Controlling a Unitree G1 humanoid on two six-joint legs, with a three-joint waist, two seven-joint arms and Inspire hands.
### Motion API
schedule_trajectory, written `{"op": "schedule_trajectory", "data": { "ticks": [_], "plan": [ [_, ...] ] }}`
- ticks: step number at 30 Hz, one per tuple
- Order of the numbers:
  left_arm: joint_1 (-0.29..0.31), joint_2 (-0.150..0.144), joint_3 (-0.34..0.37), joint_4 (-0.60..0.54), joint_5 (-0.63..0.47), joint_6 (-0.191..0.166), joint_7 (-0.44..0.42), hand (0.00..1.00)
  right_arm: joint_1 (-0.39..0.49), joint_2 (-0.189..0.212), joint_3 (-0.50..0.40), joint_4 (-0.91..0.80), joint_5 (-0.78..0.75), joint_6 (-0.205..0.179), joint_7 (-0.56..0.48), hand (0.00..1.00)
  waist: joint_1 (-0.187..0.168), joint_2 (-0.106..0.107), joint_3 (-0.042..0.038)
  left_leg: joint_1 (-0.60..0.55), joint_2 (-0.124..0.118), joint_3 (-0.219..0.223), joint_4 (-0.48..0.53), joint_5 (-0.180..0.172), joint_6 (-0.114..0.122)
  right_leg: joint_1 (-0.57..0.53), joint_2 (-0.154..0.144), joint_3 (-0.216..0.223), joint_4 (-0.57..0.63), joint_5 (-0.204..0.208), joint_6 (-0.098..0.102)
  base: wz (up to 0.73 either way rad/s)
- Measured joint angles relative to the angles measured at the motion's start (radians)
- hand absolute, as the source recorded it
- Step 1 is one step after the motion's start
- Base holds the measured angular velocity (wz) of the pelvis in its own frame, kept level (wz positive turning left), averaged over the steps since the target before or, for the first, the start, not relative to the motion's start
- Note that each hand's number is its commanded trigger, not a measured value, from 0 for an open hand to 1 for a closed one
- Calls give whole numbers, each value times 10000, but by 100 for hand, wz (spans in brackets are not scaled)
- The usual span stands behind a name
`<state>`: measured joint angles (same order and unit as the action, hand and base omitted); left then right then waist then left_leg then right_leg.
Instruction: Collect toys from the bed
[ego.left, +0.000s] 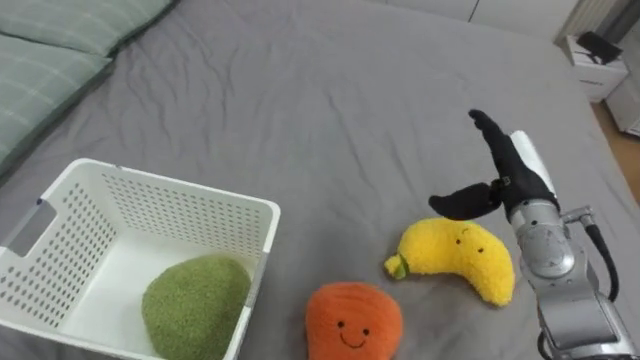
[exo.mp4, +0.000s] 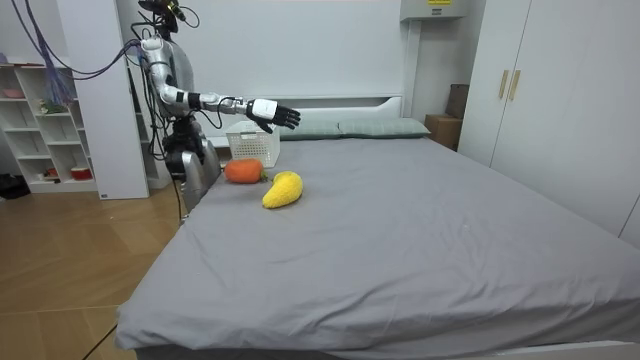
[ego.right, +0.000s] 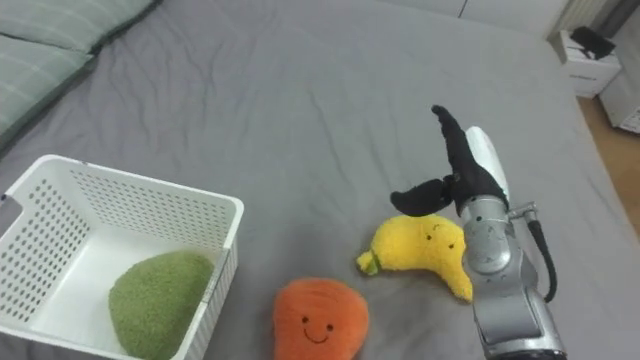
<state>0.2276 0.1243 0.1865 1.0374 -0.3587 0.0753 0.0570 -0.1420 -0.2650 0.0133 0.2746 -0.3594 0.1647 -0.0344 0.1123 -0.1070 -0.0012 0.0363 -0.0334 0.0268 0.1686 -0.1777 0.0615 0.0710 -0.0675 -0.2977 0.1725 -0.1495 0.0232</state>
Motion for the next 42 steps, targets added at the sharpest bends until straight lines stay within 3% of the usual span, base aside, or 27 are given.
{"op": "schedule_trajectory", "data": {
  "ticks": [6, 8, 10, 16, 20, 30, 31, 32, 33, 39, 42],
  "plan": [
    [-310, 140, -72, 36, -14, 64, 58, 0, -55, -99, 63, 1965, -25, -3, -184, 0, 90, -70, -3, -334, 3, 5, 141, -1, 1, -294, 5, 89, 47, 18, -20, 0],
    [-559, 275, -608, 41, -20, 66, 59, 0, -578, -105, 103, 3156, 75, -71, -340, 0, 73, -26, 55, -694, 10, 3, 298, 0, 2, -636, -11, 38, 166, 36, -44, 0],
    [-842, 391, -879, 43, -25, 64, 60, 0, -1116, -139, 139, 4109, 258, -131, -460, 0, 76, -11, 61, -1139, 25, 22, 364, 56, -9, -1093, -9, 51, 215, 93, -95, -5],
    [-1792, 521, -1232, 416, -36, -26, -9, 0, -2912, -243, 237, 6659, 270, -514, -1013, 0, 102, -5, 120, -2102, 49, 17, 386, 289, -52, -2135, -12, -36, 315, 194, -200, 4],
    [-2196, 524, -1491, 643, -263, -40, -11, 0, -3103, -560, 638, 7053, 187, -766, -1206, 0, 313, 157, 269, -2434, 42, 6, 388, 288, -51, -2468, -26, -33, 317, 194, -198, 1],
    [-2204, 551, -1563, 624, -503, -156, -9, 0, -3129, -587, 854, 7680, -168, -1142, -1773, 0, 384, 219, 297, -2801, 49, -14, 437, 290, -52, -2826, -52, -31, 316, 189, -194, 0],
    [-2204, 561, -1631, 623, -681, -181, -11, 0, -3126, -587, 876, 7878, -181, -1206, -1871, 4, 426, 219, 298, -2797, 48, -22, 435, 290, -52, -2825, -58, -28, 316, 189, -194, 0],
    [-2205, 574, -1713, 628, -819, -180, -21, 0, -3130, -590, 913, 8068, -229, -1209, -1990, 64, 488, 220, 297, -2799, 46, -26, 432, 290, -52, -2826, -57, -31, 314, 189, -194, 0],
    [-2206, 574, -1721, 628, -836, -180, -39, 0, -3130, -597, 932, 8148, -264, -1203, -2049, 100, 527, 220, 297, -2800, 46, -26, 432, 290, -52, -2825, -54, -33, 314, 189, -194, 0],
    [-2163, 593, -1820, 670, -1148, -154, -121, 0, -3278, -669, 1028, 8578, -384, -1186, -2540, 100, 727, 224, 296, -2819, 42, -53, 447, 290, -52, -2804, -30, -62, 325, 190, -195, 2],
    [-2134, 627, -2098, 837, -1224, -154, -230, 0, -3301, -956, 1037, 8738, -363, -1199, -2805, 100, 765, 233, 301, -2814, 34, -101, 462, 290, -52, -2764, -27, -97, 325, 191, -197, 5]
  ]
}}
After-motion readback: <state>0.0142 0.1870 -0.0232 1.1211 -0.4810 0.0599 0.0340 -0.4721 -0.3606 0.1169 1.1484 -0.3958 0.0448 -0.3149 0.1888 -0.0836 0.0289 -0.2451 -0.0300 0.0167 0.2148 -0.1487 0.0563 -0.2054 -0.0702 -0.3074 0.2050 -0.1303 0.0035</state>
